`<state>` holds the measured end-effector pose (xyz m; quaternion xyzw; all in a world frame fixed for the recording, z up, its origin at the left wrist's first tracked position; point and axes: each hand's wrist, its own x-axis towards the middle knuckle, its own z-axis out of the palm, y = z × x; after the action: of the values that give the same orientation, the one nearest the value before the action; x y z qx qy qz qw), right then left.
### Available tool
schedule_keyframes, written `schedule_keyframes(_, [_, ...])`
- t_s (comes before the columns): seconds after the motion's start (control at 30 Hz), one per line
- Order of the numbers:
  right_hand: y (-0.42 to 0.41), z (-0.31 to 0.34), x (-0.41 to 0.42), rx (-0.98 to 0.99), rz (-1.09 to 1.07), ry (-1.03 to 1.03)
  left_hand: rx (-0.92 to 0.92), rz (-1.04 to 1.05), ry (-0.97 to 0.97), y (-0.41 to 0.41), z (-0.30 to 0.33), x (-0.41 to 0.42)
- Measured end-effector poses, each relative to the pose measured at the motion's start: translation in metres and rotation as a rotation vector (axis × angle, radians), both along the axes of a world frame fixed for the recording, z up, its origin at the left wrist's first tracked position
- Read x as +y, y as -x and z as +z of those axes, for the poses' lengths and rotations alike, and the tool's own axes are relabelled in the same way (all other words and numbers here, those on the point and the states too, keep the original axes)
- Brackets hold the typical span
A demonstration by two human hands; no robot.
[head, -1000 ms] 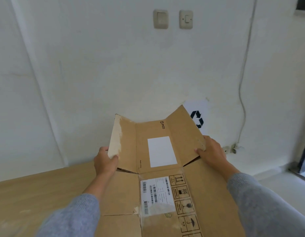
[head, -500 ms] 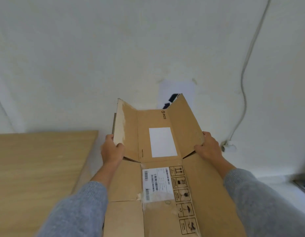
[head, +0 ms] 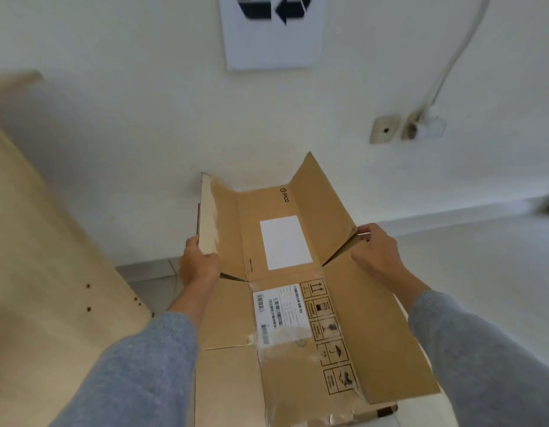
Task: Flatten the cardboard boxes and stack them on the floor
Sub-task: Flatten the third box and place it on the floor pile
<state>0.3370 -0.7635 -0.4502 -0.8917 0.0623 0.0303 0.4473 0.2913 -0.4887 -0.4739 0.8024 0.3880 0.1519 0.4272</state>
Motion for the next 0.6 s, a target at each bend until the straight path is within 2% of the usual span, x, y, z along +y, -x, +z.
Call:
schedule_keyframes(0.33, [-0.021, -0.240, -0.025, -0.022, 0.033, -0.016, -0.020, 0.036, 0.061, -0.019, -0.248, -0.010])
schedule_keyframes(0.43, [-0.020, -0.282, -0.030, -0.030, 0.030, 0.116, -0.005, -0.053, -0.001, -0.020, -0.295, -0.005])
schedule_keyframes(0.5, [-0.015, -0.303, -0.034, 0.072, 0.070, 0.231, 0.029, -0.149, -0.056, -0.020, -0.315, -0.006])
schedule_keyframes(0.6, [-0.005, -0.324, -0.043, 0.184, 0.125, 0.328, 0.059, -0.140, -0.094, -0.017, -0.332, -0.005])
